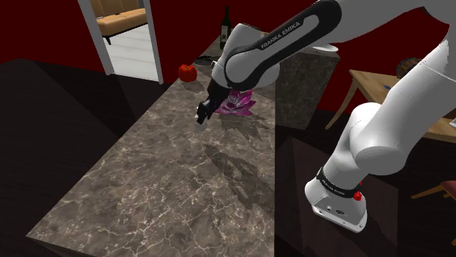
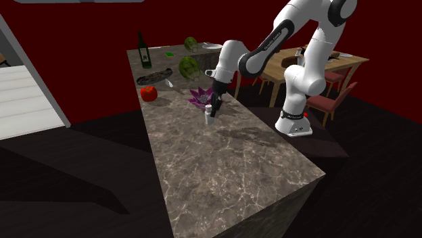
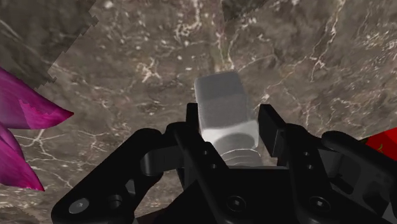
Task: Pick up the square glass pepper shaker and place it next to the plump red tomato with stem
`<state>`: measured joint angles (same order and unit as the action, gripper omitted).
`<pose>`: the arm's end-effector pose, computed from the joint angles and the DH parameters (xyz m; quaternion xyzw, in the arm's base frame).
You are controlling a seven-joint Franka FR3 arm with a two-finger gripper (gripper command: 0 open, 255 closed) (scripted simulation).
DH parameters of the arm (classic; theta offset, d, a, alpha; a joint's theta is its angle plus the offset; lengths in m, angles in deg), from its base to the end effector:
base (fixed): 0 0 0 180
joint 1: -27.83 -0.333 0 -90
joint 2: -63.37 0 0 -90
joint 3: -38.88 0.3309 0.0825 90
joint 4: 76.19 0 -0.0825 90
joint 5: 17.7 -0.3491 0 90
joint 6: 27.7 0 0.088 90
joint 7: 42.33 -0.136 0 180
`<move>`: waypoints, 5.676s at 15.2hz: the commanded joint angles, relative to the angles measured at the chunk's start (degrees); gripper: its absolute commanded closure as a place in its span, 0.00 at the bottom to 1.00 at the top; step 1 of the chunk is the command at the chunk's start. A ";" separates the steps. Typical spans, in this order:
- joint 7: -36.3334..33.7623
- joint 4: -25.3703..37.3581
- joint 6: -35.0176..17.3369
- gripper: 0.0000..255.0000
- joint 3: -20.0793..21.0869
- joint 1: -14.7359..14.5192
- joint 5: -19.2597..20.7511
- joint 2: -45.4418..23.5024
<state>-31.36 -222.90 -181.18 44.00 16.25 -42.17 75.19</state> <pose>0.4276 0.1206 0.3836 -0.9784 -0.0645 -0.1532 0.1228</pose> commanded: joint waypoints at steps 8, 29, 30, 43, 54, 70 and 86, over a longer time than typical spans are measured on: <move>-3.60 2.77 7.54 1.00 0.37 1.43 3.51 4.90; 1.35 19.29 20.51 1.00 -5.58 5.41 6.26 -0.40; 2.49 21.00 20.98 1.00 -6.33 5.77 6.07 -1.93; 14.46 49.84 31.04 1.00 -12.70 12.24 1.91 -24.62; 18.37 67.32 35.85 1.00 -13.36 16.92 -0.59 -38.98; 22.65 60.01 26.11 1.00 -12.29 16.94 -3.18 -42.04; 24.98 57.83 21.58 1.00 -11.48 17.22 -4.81 -44.70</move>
<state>-6.38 -165.06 -159.60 32.52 33.47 -46.97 30.50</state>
